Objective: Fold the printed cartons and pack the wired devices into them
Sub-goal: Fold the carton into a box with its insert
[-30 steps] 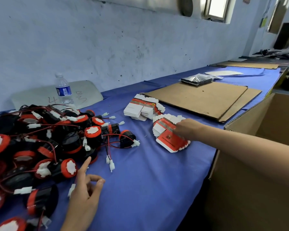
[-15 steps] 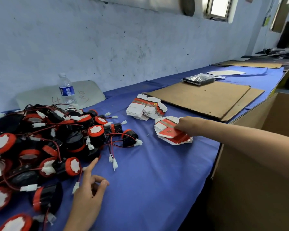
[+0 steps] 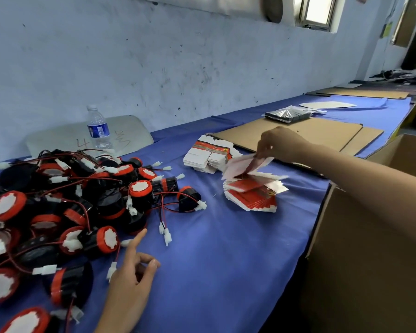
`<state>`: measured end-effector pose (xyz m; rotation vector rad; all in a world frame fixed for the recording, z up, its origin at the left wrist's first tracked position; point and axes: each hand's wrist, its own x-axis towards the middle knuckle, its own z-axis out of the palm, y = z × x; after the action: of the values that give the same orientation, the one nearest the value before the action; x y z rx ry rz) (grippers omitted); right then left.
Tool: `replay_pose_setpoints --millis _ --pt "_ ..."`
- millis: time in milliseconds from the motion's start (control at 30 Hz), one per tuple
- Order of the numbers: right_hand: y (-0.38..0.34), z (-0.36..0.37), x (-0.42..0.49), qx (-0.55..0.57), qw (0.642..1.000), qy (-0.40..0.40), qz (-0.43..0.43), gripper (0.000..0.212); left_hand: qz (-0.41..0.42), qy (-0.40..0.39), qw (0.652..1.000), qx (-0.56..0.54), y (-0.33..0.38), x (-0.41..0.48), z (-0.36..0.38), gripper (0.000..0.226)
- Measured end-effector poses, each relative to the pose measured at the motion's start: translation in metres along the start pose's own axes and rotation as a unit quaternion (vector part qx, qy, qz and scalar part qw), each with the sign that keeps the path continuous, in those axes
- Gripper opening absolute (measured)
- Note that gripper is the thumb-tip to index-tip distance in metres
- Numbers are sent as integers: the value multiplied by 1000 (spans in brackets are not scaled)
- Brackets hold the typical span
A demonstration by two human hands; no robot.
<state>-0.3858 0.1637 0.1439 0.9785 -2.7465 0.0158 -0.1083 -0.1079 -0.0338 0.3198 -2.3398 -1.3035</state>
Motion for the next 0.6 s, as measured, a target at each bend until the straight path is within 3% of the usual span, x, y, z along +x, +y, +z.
replay_pose_setpoints --millis 67,233,300,367,433,533,600 --pt "3 -5 -1 37 999 18 -1 15 4 -2 1000 3 0 0 0 65" --pt "2 -2 -1 -96 993 68 -30 23 16 -3 1000 8 -3 1 0 66" --pt "1 -10 1 -123 981 133 -76 25 16 -5 1000 12 -3 1 1 65" --pt "-4 -24 3 -118 970 201 -67 27 12 -7 1000 18 -1 1 0 63" --pt "-14 -35 7 -118 971 203 -43 30 12 -6 1000 15 -2 0 1 58" --pt "-43 -44 10 -39 987 158 0 31 4 -12 1000 -12 2 0 1 41" --pt "-72 -33 8 122 980 155 15 27 -5 -1 999 -47 7 -1 1 41"
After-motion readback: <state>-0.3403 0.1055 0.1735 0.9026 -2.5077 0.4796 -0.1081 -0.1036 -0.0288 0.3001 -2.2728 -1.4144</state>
